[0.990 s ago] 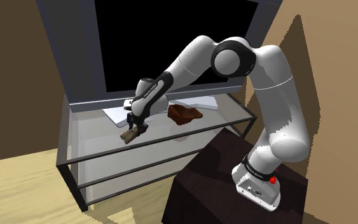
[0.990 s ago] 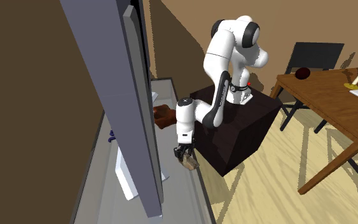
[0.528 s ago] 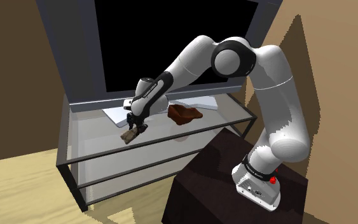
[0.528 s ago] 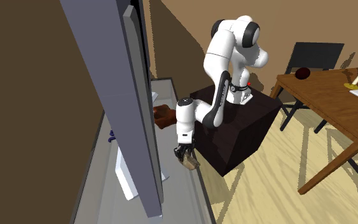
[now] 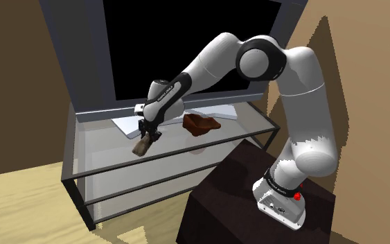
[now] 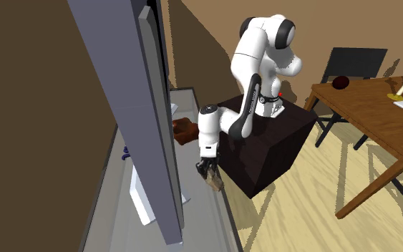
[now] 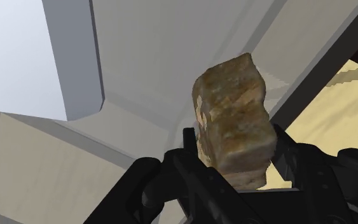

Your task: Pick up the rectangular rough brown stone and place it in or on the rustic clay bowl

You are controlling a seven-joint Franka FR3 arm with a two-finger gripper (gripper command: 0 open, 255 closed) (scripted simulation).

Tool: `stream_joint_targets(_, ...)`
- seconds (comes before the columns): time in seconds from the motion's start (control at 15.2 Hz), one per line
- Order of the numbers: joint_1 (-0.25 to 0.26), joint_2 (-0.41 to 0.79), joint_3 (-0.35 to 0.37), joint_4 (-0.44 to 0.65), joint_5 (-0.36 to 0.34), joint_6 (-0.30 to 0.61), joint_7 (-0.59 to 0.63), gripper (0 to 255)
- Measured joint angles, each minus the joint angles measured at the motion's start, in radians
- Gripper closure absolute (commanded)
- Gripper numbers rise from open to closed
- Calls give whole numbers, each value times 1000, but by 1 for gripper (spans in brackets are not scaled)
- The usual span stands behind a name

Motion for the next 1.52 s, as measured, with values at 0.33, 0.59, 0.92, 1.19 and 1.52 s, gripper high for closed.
stream_joint_targets(0.33,6,-60,-9,-18,-8,-42,14,255)
stream_joint_targets(0.59,10,-105,-17,-26,-16,-78,24,255)
stream_joint_targets(0.92,18,-157,-25,-33,-26,-123,41,255)
stream_joint_targets(1.19,19,-201,-31,-37,-35,-163,50,255)
stream_joint_targets(1.52,23,-250,-38,-35,-46,-213,64,255)
